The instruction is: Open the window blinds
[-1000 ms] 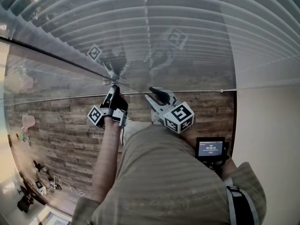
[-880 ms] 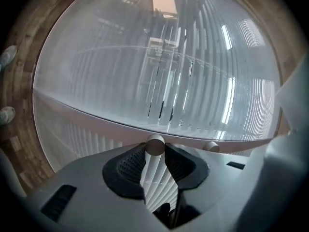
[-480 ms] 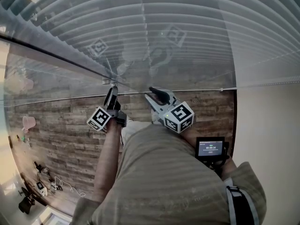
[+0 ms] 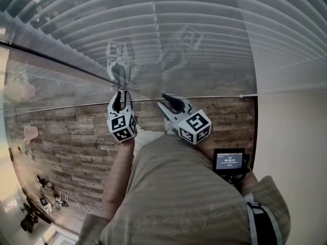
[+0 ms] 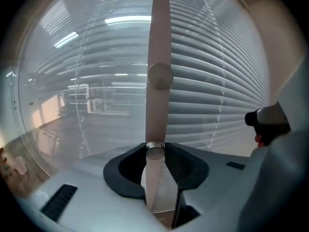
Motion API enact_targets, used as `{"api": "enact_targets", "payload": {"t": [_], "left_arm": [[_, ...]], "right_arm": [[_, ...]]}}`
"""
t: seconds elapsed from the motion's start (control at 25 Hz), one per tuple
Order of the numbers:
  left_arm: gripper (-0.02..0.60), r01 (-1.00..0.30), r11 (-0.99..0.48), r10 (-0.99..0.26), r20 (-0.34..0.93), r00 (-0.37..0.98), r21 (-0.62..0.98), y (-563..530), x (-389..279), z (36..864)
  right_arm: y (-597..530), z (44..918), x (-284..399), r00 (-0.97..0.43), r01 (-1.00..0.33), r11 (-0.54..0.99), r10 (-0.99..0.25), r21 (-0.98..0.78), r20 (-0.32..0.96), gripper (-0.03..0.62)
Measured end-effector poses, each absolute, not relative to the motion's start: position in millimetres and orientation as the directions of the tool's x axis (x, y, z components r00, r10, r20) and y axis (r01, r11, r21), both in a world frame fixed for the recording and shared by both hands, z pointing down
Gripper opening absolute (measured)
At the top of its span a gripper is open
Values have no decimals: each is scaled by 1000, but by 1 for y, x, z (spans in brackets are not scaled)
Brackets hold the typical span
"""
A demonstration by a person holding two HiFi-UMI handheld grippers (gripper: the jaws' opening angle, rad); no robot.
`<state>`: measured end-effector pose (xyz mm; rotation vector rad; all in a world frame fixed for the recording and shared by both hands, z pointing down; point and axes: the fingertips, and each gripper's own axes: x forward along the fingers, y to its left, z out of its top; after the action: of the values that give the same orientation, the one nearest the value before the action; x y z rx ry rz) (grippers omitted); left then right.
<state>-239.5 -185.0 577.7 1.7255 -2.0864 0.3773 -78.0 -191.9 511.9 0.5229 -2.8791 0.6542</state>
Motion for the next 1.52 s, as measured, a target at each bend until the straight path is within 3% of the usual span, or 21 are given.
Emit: {"api": "enact_targets", "payload": {"t": [0.56, 0.92, 1.2, 1.36, 1.44, 1.52], "left_arm": [[133, -851, 205, -909, 416, 17, 483, -183, -246, 580], [133, -583, 147, -951, 277, 140, 799, -185, -248, 581], [133, -357, 84, -970, 159, 186, 930, -186, -249, 583], [133, -388, 63, -975, 139, 172, 920, -189, -247, 575], [197, -505, 61, -976, 157, 151, 861, -188, -248, 569], [239, -709, 98, -959, 257, 120, 698, -185, -247, 571]], "right_arm": [[-193, 513, -81, -932, -356, 844, -291, -401, 216, 101], [-192, 514, -82, -934, -351, 845, -283, -403, 219, 101], [-189, 514, -82, -934, -350, 847, -282, -401, 220, 101], [-187, 513, -83, -935, -347, 849, -281, -398, 218, 101], [-186, 513, -83, -935, -347, 850, -281, -397, 217, 101], [-186, 513, -83, -934, -351, 848, -283, -397, 219, 101]]}}
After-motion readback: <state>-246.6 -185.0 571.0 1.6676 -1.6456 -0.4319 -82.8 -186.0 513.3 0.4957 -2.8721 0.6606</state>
